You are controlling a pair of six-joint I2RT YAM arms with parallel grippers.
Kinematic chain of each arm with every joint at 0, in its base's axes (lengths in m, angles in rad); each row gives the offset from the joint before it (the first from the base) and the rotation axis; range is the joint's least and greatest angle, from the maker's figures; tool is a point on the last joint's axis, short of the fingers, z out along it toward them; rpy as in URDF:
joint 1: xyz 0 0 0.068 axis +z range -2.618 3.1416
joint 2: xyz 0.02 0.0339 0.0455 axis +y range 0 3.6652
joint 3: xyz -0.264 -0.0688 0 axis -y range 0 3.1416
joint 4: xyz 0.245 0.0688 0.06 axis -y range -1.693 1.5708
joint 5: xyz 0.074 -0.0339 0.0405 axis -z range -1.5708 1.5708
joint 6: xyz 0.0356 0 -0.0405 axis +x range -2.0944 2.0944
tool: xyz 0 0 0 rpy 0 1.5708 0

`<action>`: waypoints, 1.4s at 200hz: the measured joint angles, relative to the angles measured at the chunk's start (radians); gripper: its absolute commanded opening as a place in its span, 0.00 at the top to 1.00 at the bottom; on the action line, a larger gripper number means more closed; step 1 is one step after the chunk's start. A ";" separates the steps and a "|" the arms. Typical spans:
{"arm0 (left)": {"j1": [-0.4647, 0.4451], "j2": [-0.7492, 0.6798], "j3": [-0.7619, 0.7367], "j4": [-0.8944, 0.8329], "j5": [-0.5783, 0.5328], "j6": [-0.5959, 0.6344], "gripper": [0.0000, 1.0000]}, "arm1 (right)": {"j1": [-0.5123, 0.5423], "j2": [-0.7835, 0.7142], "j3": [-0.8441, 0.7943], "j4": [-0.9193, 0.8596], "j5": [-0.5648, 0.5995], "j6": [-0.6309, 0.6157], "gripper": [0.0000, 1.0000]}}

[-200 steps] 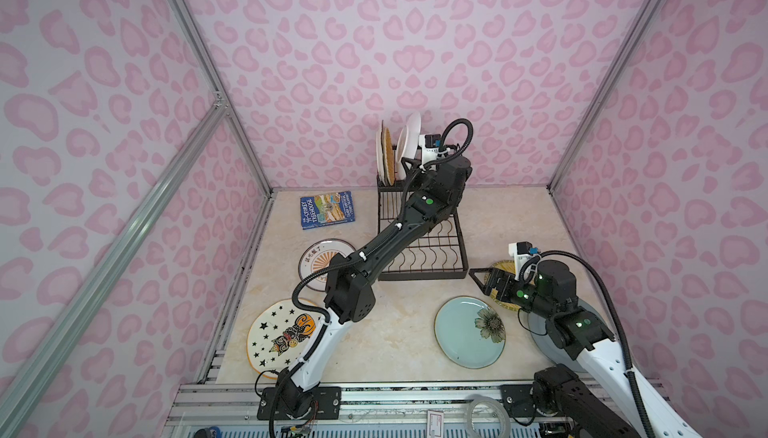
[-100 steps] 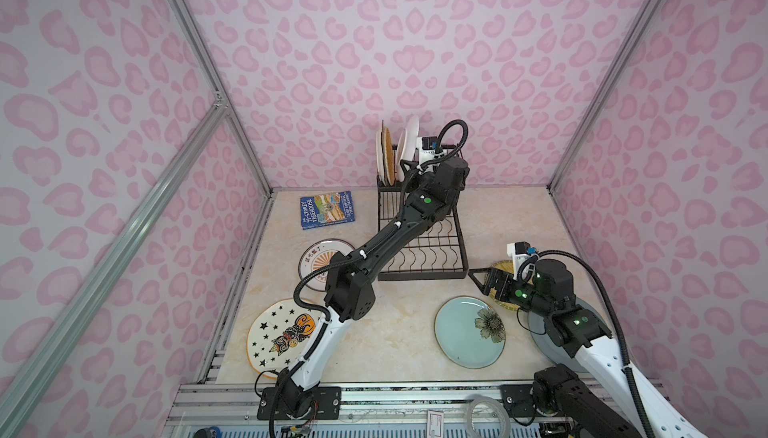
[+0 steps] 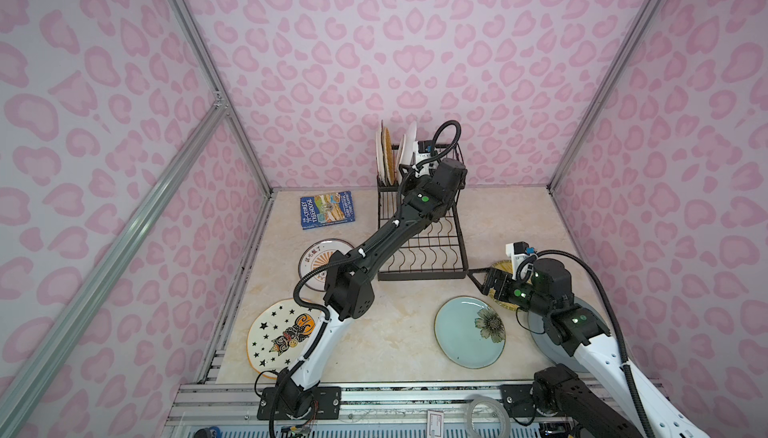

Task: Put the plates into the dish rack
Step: 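Press the white plate down into the slot with the left gripper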

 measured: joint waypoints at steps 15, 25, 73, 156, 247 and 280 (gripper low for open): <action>0.003 0.000 0.000 -0.011 0.011 -0.016 0.98 | 0.002 0.003 0.000 0.000 0.002 0.000 0.03; 0.004 0.000 0.000 -0.018 0.016 -0.024 0.98 | 0.003 0.004 0.000 0.001 0.002 0.000 0.03; 0.000 -0.002 0.000 -0.019 0.014 -0.027 0.97 | 0.009 0.016 0.000 0.006 0.002 0.003 0.03; -0.020 -0.002 0.000 0.032 -0.026 0.048 0.97 | 0.010 0.024 -0.003 0.014 0.002 0.008 0.03; -0.037 -0.002 0.000 0.270 -0.159 0.247 0.97 | 0.029 0.041 0.000 0.044 0.003 0.018 0.03; -0.036 -0.002 0.000 0.288 -0.165 0.255 0.98 | 0.034 0.045 0.000 0.051 0.012 0.018 0.03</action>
